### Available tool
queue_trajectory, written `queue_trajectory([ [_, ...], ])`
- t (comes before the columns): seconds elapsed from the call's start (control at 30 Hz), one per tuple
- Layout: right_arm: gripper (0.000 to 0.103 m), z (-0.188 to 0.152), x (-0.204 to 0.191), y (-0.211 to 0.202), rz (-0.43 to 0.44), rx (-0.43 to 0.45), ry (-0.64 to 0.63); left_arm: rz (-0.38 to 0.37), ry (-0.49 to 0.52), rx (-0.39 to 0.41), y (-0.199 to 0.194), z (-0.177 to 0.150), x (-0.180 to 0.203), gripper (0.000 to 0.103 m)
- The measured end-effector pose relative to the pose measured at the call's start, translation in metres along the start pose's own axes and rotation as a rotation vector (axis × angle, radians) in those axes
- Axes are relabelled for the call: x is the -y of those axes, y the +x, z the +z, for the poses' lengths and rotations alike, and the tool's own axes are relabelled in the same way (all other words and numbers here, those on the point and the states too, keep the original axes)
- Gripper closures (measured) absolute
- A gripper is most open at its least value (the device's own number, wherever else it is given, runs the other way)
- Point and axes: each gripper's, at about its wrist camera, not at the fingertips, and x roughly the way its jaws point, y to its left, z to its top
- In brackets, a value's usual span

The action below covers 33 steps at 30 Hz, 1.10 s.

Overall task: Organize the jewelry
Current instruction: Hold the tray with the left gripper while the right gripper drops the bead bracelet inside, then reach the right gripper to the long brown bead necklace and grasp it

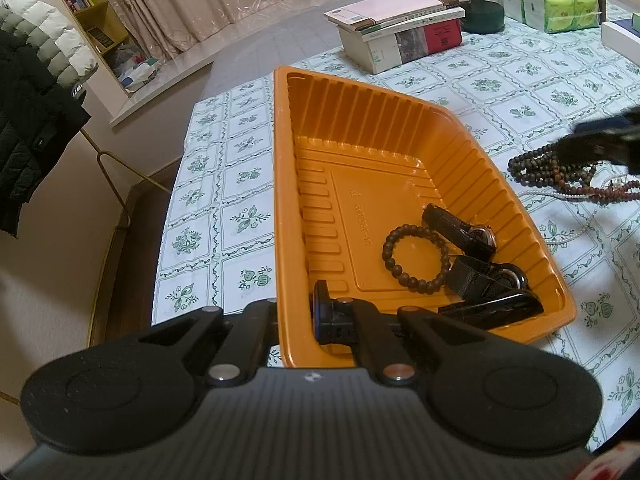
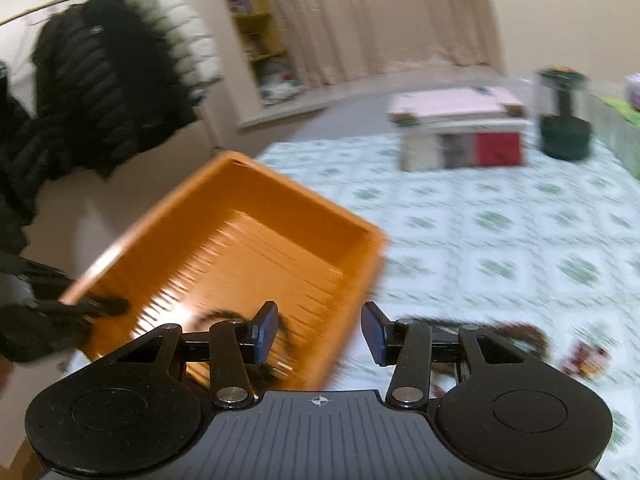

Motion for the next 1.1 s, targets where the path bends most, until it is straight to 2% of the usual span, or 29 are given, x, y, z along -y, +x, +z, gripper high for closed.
queue_trajectory([
  [0.23,0.056,-0.031,0.057,-0.031,-0.191,-0.034,0.037,0.006,0.002,0.001,-0.002,0.0,0.001,0.1],
  [0.53,0.057,-0.058,0.1,-0.059,-0.312,-0.054,0.078,0.011,0.006,0.0,-0.003,0.001,0.003,0.1],
  [0.73,0.057,-0.065,0.111,-0.066,-0.337,-0.042,0.089,0.016,0.01,-0.002,-0.003,0.002,0.004,0.1],
  [0.93,0.057,-0.069,0.111,-0.057,-0.327,-0.066,0.014,0.021,0.016,-0.006,-0.004,0.002,0.005,0.1],
  [1.1,0.068,-0.077,0.109,-0.049,-0.307,-0.099,-0.03,0.023,0.019,-0.009,-0.003,0.003,0.004,0.1],
])
